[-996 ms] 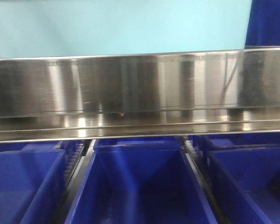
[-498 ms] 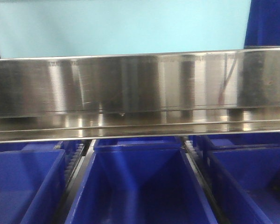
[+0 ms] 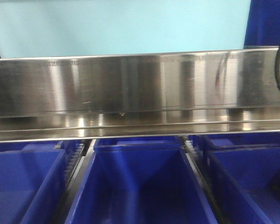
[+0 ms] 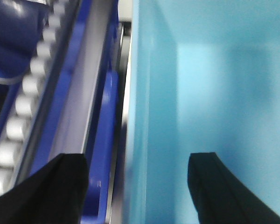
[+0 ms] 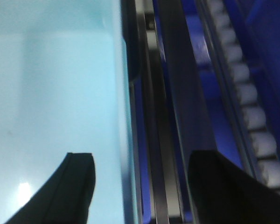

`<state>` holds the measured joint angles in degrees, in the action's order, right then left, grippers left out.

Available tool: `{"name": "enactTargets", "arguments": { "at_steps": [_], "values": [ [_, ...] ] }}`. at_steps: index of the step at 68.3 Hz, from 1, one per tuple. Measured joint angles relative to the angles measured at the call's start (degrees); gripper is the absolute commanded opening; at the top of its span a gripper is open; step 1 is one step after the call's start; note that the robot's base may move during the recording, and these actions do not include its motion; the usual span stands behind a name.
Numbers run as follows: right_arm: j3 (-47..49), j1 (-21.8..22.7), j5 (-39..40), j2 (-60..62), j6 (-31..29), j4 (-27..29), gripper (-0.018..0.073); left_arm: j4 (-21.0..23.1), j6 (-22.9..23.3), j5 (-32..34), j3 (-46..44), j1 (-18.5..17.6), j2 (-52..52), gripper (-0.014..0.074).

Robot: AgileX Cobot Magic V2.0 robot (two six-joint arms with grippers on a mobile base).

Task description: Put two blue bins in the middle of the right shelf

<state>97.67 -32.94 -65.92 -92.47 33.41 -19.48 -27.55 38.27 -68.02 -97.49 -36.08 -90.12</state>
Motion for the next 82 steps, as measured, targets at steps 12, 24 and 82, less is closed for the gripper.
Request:
{"name": "enactTargets", "arguments": {
  "at_steps": [12,24,82],
  "values": [
    [0.00,0.00,-3.23,1.38,-2.39,4.42,0.0331,3.31,-1.71,-1.78,-0.09,0.00,0.00,0.0373],
    [0.00,0.00,-4.03,2.82,-5.12,6.81,0.0330,5.79,-2.82,-2.03,-0.09,0.00,0.00,0.0371],
    [-2.00,0.00,-4.53,4.48,-11.56,10.61,0.0330,11.04,-5.83,-2.25,4.87,1.91,3.66,0.0371]
  ]
}}
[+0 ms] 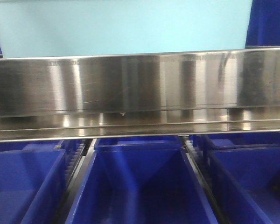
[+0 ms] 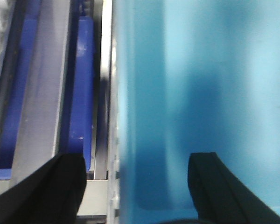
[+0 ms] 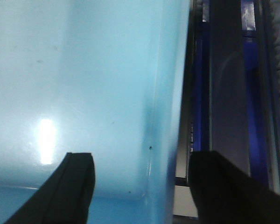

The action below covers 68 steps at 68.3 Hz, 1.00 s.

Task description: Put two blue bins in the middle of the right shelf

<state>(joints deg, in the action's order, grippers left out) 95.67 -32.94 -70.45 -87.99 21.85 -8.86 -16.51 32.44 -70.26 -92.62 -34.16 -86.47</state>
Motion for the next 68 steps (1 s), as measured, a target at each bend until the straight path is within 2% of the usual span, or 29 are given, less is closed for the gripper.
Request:
{"name": "enactTargets", "arguments": {
  "at_steps": [47,68],
  "values": [
    [-3.76,0.10,0.00,0.00,0.79,0.11,0.0328,3.01,-0.04,0.00,3.31,0.13,-0.32,0.0371],
    [-3.76,0.10,0.00,0.00,1.05,-0.01,0.0328,1.68,-0.29,0.00,3.54,0.13,-0.32,0.0371]
  ]
}}
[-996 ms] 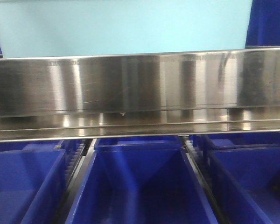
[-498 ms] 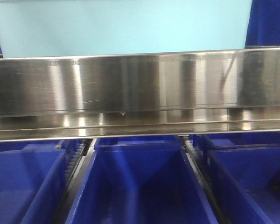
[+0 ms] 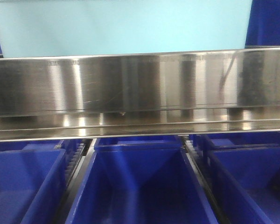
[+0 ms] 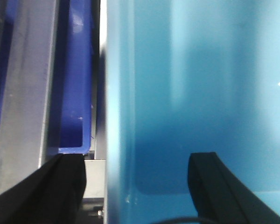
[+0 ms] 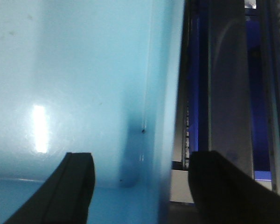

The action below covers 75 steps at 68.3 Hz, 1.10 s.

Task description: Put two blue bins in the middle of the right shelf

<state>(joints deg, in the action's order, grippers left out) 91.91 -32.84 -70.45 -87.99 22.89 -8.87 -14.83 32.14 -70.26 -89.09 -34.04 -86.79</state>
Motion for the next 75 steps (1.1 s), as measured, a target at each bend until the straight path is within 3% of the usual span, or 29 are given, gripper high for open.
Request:
{"name": "enactTargets", "arguments": {
  "at_steps": [75],
  "values": [
    [0.00,0.00,0.00,0.00,0.00,-0.12,0.0328,-1.65,0.00,0.10,0.04,0.00,-1.25,0.0371]
  ]
}}
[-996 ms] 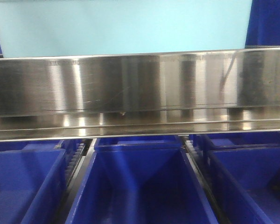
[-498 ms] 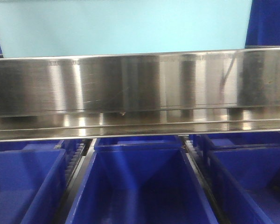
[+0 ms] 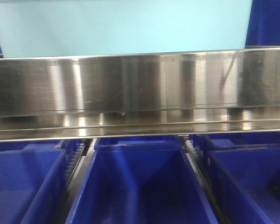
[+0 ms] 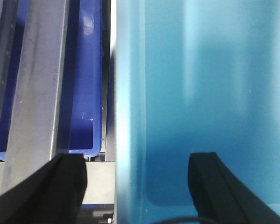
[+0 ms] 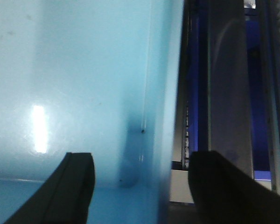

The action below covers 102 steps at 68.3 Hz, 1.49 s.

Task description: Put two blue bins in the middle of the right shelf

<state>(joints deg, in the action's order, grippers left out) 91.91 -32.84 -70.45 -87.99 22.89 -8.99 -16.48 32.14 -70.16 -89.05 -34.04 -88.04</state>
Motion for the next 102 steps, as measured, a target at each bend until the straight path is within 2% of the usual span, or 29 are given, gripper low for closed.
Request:
{"name": "enactTargets", "arguments": {
  "at_steps": [20,43,49,54,59,67,71,102],
  "values": [
    [-0.04,0.00,0.00,-0.43,0.00,0.00,0.0244,0.00,0.00,0.00,0.00,0.00,0.00,0.0371],
    [-0.04,0.00,0.00,-0.43,0.10,0.00,0.0244,0.00,0.00,0.00,0.00,0.00,0.00,0.0365],
    [-0.04,0.00,0.00,-0.43,0.10,0.00,0.0244,0.00,0.00,0.00,0.00,0.00,0.00,0.0309],
    [-0.04,0.00,0.00,-0.43,0.10,0.00,0.0223,0.00,0.00,0.00,0.00,0.00,0.00,0.0204],
    [-0.04,0.00,0.00,-0.48,0.10,0.00,0.0141,0.00,0.00,0.00,0.00,0.00,0.00,0.0082],
    [-0.04,0.00,-0.46,-0.69,0.10,-0.35,-0.0071,-0.46,0.00,-0.26,0.00,0.00,0.00,-0.0112],
    [-0.04,0.13,-0.59,-0.69,0.31,-0.63,-0.0167,-0.11,0.00,-0.26,0.00,0.00,0.00,-0.0111],
    [-0.04,0.13,-0.59,-0.78,0.29,-0.76,-0.0165,-0.22,0.00,-0.26,0.00,0.00,0.00,-0.0111]
  ]
}}
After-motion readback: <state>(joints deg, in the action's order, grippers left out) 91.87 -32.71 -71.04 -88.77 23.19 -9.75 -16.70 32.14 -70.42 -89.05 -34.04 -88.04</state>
